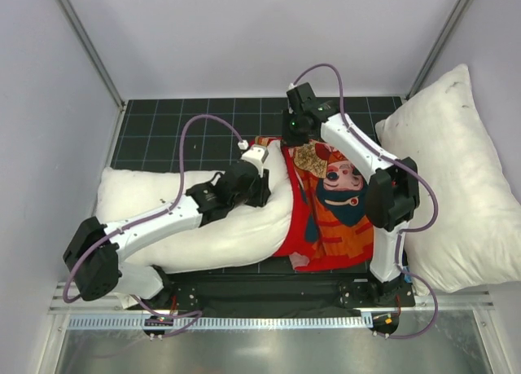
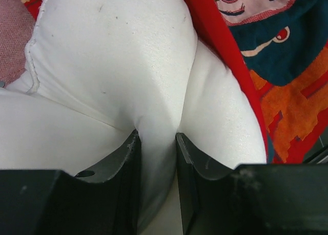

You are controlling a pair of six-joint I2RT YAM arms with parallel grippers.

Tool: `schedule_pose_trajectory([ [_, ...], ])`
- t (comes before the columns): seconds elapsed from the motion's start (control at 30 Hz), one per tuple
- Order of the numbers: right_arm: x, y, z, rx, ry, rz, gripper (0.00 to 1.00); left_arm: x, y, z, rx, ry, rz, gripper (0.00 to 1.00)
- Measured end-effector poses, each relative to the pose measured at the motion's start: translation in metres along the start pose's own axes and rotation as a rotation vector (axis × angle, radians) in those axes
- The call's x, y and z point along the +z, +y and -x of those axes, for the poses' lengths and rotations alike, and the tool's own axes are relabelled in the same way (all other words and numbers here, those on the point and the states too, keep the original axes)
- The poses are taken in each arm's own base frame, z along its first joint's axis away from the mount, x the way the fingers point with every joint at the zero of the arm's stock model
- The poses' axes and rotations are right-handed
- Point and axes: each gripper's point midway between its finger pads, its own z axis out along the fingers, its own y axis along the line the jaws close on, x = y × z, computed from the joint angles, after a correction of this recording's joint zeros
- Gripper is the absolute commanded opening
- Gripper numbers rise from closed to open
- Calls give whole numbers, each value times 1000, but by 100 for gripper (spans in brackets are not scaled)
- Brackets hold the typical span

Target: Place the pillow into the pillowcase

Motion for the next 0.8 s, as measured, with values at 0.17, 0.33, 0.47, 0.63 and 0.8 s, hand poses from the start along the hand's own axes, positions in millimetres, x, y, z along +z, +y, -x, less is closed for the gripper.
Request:
schedule_pose_trajectory([
  [0.17, -28, 23, 76, -22, -218, 34, 21, -7, -40, -21, 42, 43, -98, 33],
  [0.33, -49, 31, 122, -15, -368, 67, 13, -19, -84, -52, 87, 118, -225, 33],
  [0.47, -46, 29, 118, -13, -346, 82, 32, -10, -75, -54, 59, 127, -164, 33],
  [0.63, -40, 2, 69, -7, -266, 26, 48, 4, -57, -44, 20, 128, -54, 36],
  [0.8, -65, -40, 0, 3, -189, -49, 63, 2, -37, -35, -17, 123, 9, 41],
])
